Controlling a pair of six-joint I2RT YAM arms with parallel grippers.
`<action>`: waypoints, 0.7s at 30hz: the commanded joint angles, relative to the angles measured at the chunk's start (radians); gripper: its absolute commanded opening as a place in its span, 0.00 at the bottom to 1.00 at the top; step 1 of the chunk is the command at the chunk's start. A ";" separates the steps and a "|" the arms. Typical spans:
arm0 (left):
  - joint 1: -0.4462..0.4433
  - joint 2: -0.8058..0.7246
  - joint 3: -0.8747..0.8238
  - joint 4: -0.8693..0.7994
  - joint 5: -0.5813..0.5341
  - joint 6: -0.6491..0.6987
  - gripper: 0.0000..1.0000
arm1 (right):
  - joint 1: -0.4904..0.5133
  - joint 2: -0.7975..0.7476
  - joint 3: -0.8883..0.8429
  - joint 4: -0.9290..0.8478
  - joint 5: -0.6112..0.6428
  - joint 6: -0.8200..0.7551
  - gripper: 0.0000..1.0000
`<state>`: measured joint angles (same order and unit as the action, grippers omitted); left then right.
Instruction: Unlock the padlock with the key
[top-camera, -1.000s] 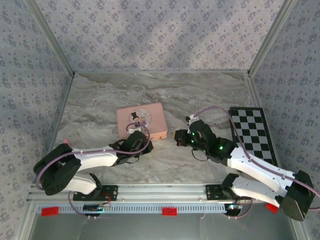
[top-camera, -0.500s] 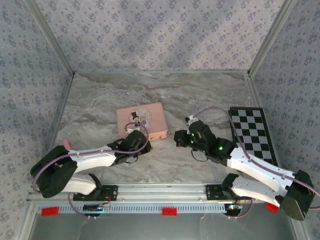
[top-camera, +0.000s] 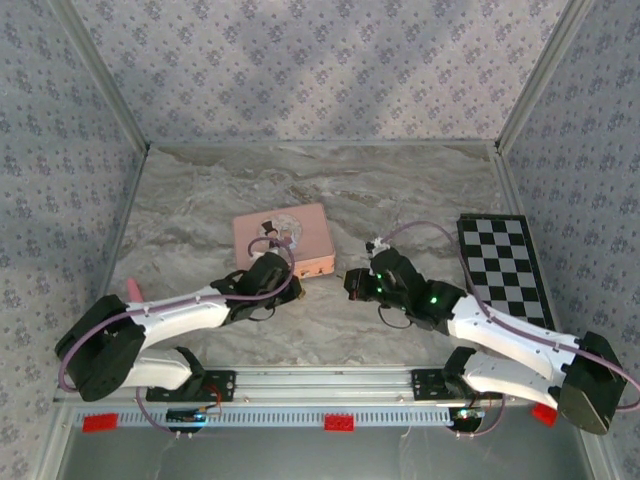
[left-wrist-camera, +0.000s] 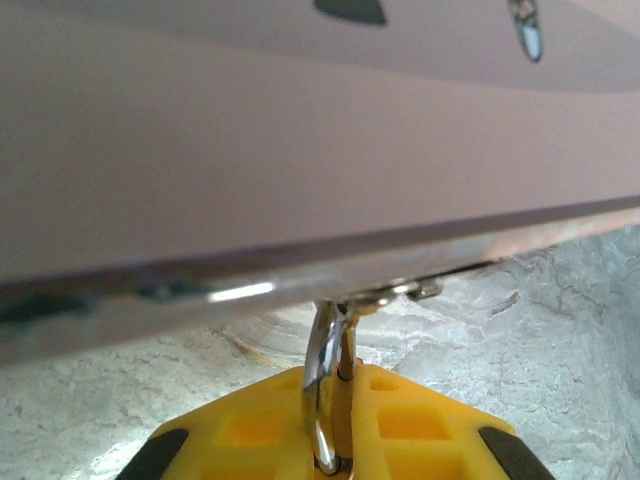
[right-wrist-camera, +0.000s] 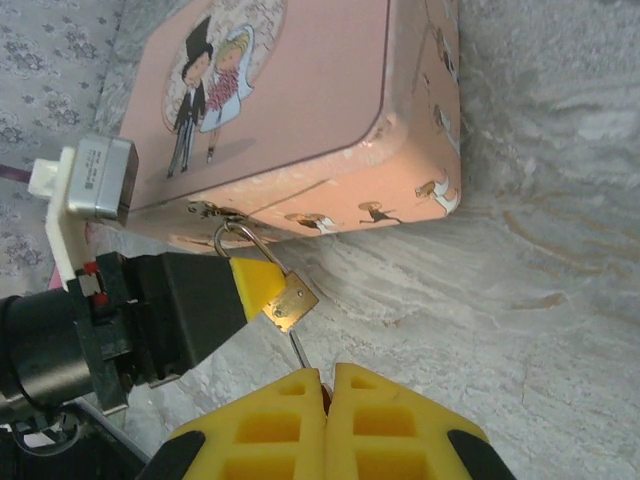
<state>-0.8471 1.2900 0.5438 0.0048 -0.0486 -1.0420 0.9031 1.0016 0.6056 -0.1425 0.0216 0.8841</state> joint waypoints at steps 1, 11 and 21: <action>0.017 -0.012 0.060 -0.011 0.012 -0.007 0.14 | 0.015 0.015 -0.054 0.075 -0.029 0.085 0.00; 0.033 0.011 0.091 -0.005 0.094 -0.033 0.13 | 0.071 0.150 -0.189 0.391 -0.082 0.288 0.00; 0.049 0.007 0.094 0.026 0.128 -0.081 0.13 | 0.083 0.310 -0.274 0.746 -0.100 0.436 0.00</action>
<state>-0.8043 1.2999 0.5907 -0.0269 0.0639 -1.1046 0.9844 1.2846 0.3466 0.4431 -0.0719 1.2442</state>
